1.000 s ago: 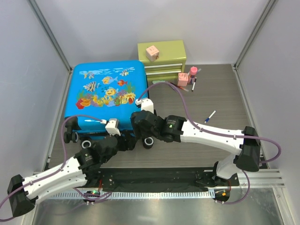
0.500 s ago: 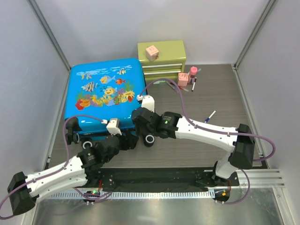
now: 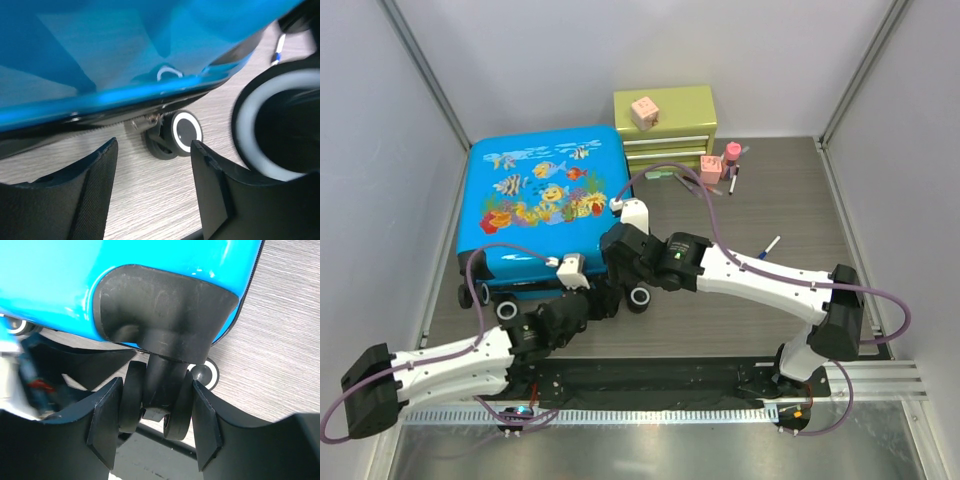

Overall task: Pack the luggage
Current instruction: Zip the luggage at the center of the board.

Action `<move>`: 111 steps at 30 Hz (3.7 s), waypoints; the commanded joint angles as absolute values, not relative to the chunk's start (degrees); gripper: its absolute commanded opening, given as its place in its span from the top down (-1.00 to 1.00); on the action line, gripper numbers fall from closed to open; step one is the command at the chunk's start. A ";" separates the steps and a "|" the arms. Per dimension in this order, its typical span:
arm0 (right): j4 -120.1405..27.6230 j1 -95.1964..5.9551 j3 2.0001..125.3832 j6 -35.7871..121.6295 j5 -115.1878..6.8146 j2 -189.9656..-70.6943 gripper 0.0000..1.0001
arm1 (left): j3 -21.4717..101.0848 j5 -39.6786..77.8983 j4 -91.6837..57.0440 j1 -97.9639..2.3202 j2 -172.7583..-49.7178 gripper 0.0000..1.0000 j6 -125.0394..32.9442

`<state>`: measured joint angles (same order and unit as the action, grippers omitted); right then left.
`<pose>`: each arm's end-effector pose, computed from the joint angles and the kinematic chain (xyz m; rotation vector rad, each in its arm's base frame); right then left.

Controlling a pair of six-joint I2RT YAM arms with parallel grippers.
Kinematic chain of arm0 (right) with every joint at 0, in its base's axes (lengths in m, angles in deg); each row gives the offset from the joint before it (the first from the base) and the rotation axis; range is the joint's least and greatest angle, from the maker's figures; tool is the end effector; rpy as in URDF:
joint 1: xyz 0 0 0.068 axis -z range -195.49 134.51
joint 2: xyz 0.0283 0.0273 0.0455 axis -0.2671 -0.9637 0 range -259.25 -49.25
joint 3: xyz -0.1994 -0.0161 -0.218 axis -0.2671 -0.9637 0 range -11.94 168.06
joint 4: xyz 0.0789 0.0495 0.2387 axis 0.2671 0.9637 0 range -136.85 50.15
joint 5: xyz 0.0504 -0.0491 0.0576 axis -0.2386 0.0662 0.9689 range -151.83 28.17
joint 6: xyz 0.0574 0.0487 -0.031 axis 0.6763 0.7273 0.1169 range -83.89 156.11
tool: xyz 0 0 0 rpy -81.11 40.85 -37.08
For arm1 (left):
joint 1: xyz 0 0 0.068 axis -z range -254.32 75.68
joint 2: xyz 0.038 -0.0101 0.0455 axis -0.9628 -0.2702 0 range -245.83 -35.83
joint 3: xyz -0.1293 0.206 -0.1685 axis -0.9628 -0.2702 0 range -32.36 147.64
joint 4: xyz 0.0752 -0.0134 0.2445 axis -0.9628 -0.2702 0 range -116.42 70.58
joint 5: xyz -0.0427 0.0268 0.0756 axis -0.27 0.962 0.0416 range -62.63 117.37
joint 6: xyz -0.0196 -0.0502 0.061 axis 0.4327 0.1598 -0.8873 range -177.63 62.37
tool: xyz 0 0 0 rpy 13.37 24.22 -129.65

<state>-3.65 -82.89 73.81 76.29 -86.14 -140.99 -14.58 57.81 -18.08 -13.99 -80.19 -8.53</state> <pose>0.1665 0.3245 0.3311 -0.3718 2.3395 0.4081 0.1187 -0.1362 0.2037 -0.1467 2.0125 -0.7170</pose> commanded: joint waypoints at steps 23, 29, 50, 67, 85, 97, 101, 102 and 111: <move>-9.50 -84.14 75.51 72.40 -79.76 -135.03 0.97 | -12.32 73.95 -7.91 -8.75 -84.34 0.14 -13.51; -11.52 -84.22 75.16 73.02 -77.74 -134.59 0.97 | -11.36 76.85 -8.70 -8.75 -86.98 0.29 -14.12; -13.02 -84.31 73.58 73.72 -77.65 -134.77 0.97 | -15.66 74.84 9.40 -8.76 -89.18 0.99 -23.17; -13.63 -84.23 78.76 75.75 -79.14 -138.28 0.97 | -18.12 77.20 22.76 -0.68 -94.36 1.00 -29.33; -8.45 -82.21 66.90 74.96 -86.36 -122.48 -0.70 | -17.69 77.92 -12.72 1.79 -63.62 -0.32 -24.93; -6.16 -76.40 53.63 73.72 -87.58 -115.26 -1.00 | -0.56 68.67 -23.99 4.33 -75.72 -0.67 -26.42; -6.34 -75.88 50.03 73.72 -87.23 -111.66 -1.00 | 5.42 71.67 -27.32 5.31 -86.34 -0.75 -24.59; -6.42 -75.87 49.50 73.81 -87.14 -110.52 -1.00 | 7.52 72.10 -28.38 5.31 -87.93 -0.76 -23.54; -8.00 -75.87 41.16 74.43 -87.32 -105.15 -1.00 | 10.53 83.27 -40.43 5.31 -89.11 -0.83 -9.74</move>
